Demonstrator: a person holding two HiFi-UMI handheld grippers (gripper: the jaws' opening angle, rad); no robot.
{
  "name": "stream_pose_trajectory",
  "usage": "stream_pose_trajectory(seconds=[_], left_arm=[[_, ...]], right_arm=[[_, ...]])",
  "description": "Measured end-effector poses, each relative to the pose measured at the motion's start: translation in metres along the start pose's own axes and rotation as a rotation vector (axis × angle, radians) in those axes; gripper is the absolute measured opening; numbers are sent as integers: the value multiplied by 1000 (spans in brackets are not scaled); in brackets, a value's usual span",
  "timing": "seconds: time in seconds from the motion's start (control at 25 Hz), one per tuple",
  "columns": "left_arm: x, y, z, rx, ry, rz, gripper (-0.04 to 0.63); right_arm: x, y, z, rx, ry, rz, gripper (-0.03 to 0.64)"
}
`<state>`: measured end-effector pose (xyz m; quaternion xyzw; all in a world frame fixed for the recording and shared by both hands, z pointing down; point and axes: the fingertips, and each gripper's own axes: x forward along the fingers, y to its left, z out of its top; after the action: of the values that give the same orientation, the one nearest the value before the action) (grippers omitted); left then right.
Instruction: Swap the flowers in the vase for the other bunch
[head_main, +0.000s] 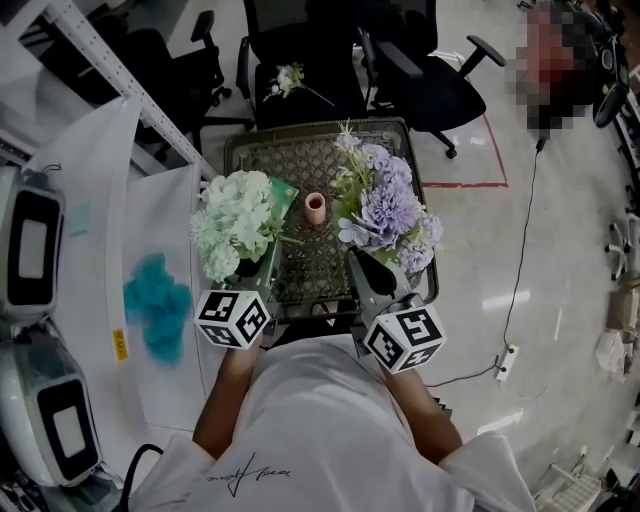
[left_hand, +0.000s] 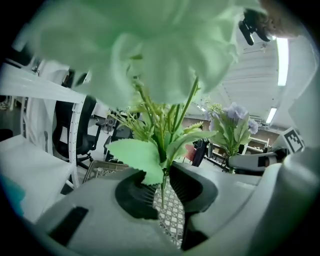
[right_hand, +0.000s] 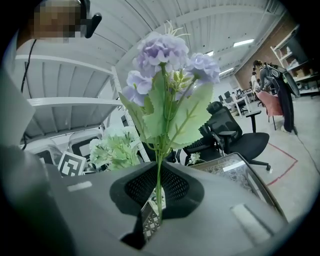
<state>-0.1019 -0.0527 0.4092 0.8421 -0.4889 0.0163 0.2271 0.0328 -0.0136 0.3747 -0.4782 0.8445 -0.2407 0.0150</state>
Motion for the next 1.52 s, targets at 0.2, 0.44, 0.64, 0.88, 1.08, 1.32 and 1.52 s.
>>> stream_pose_trajectory(seconds=[0.2, 0.44, 0.64, 0.88, 1.08, 1.32, 1.52], left_arm=[[-7, -11, 5, -18, 5, -9, 61], [-15, -14, 1, -16, 14, -4, 51], [-17, -22, 5, -1, -17, -38, 65], [-25, -15, -5, -22, -24, -15, 69], [-23, -7, -6, -9, -11, 29, 69], [-27, 2, -12, -17, -11, 60, 69], [-21, 10, -18, -49, 1, 76, 70]], right_arm=[[-2, 0, 0, 3, 18, -6, 26], [-4, 3, 2, 0, 15, -4, 25], [-1, 1, 8, -7, 6, 5, 23], [5, 5, 6, -36, 14, 30, 23], [14, -3, 8, -34, 25, 42, 23], [21, -5, 10, -46, 29, 55, 23], [33, -14, 14, -49, 37, 61, 23]])
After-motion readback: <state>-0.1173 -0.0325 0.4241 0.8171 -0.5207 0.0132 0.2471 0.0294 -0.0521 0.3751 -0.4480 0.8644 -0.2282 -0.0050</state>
